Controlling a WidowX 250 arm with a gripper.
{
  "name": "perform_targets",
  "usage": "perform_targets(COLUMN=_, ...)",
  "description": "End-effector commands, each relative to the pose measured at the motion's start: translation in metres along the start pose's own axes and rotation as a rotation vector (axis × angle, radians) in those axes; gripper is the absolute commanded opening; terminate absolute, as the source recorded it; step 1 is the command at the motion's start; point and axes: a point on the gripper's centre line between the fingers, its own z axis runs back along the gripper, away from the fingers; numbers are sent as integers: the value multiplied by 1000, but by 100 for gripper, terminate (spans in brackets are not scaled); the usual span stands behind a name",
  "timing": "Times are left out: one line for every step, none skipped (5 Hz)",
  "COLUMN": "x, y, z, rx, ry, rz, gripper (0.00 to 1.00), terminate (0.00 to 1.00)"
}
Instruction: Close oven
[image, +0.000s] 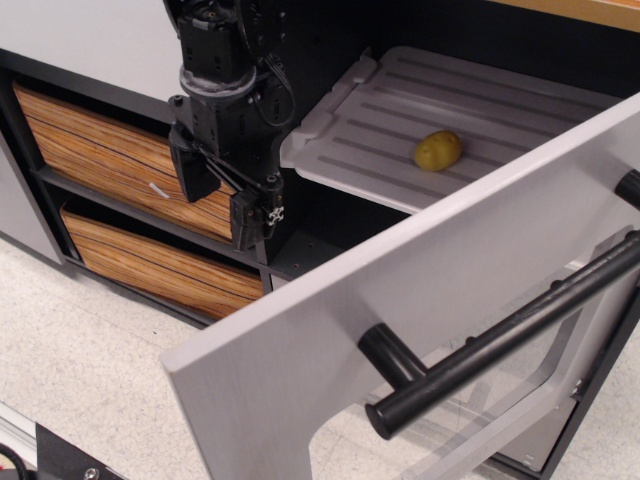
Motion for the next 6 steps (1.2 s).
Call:
perform_targets(x=0, y=0, z=0, rx=0, ry=0, rz=0, gripper=100, terminate=0)
perform_targets(x=4, y=-4, z=16, rx=-15, ry=-64, rz=96, gripper=100, terminate=0)
perform_targets(x=5, y=-8, z=37, rx=-12, ry=-56, rz=225, gripper=100, terminate=0)
perform_targets(x=7, y=-19, z=56, rx=-42, ry=-76, rz=323, gripper=100, terminate=0)
perform_targets(x=8, y=-36, z=86, rx=-64, ry=-70, rz=396, gripper=100, terminate=0)
perform_targets(x=6, y=-56, z=109, rx=-81, ry=-55, rz=526, gripper=100, terminate=0)
